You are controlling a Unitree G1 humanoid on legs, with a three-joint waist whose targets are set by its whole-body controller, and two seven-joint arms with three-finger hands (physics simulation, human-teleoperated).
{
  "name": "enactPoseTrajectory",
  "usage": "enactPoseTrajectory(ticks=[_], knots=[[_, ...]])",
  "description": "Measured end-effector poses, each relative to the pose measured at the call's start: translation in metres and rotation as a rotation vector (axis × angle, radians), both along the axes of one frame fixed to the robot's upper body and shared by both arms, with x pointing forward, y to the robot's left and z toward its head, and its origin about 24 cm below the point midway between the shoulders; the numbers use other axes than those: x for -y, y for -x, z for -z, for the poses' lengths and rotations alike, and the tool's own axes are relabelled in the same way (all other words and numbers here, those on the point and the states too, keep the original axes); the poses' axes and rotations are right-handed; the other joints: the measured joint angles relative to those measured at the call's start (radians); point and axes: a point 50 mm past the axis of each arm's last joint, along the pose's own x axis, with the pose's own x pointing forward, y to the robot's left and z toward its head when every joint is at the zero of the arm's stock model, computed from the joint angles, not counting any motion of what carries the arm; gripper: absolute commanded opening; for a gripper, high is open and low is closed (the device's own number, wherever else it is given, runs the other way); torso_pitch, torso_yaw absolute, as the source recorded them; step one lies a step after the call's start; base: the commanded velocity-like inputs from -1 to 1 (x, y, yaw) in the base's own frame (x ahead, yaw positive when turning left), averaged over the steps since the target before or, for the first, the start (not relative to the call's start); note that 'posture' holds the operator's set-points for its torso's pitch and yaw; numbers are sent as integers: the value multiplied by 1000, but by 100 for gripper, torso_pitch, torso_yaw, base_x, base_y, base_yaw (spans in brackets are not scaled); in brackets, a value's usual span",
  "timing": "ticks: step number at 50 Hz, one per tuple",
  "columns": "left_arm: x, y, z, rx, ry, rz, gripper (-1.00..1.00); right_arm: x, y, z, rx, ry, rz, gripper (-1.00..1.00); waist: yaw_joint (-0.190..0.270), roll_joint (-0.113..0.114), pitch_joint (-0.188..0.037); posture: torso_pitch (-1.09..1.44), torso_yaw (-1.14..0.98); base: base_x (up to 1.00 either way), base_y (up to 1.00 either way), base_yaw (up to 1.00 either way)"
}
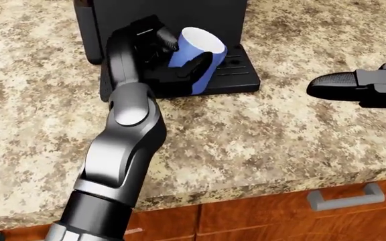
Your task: Pick the mug from under the coffee machine dispenser and place it on the counter.
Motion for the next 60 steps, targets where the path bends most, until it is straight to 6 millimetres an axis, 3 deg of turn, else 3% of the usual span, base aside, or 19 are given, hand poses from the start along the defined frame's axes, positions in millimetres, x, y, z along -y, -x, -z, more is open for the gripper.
enactPoseTrajectory(ticks=[11, 23, 32, 41, 50, 60], knots=[[-3, 7, -7, 2, 3, -4, -100, 0, 0, -1, 3, 0, 3, 100, -3, 5, 3, 0, 0, 0, 0, 0], [-30, 44, -65, 165, 92, -20, -100, -2, 1, -4, 4, 4, 1, 100, -6, 16, 3, 0, 0, 0, 0, 0], [-53, 54, -53, 93, 126, -60, -100, -1, 0, -1, -4, 5, 1, 100, -5, 19, 12, 0, 0, 0, 0, 0], [-65, 63, -55, 107, 165, -54, -100, -2, 0, -2, -4, 8, -5, 100, -7, 21, 13, 0, 0, 0, 0, 0], [-93, 76, -57, 141, 207, -109, -100, -2, 1, -6, 4, 13, -1, 100, -7, 27, 14, 0, 0, 0, 0, 0], [-121, 83, -46, 138, 208, -162, -100, -3, 2, -7, 4, 17, -6, 100, -6, 32, 16, 0, 0, 0, 0, 0]])
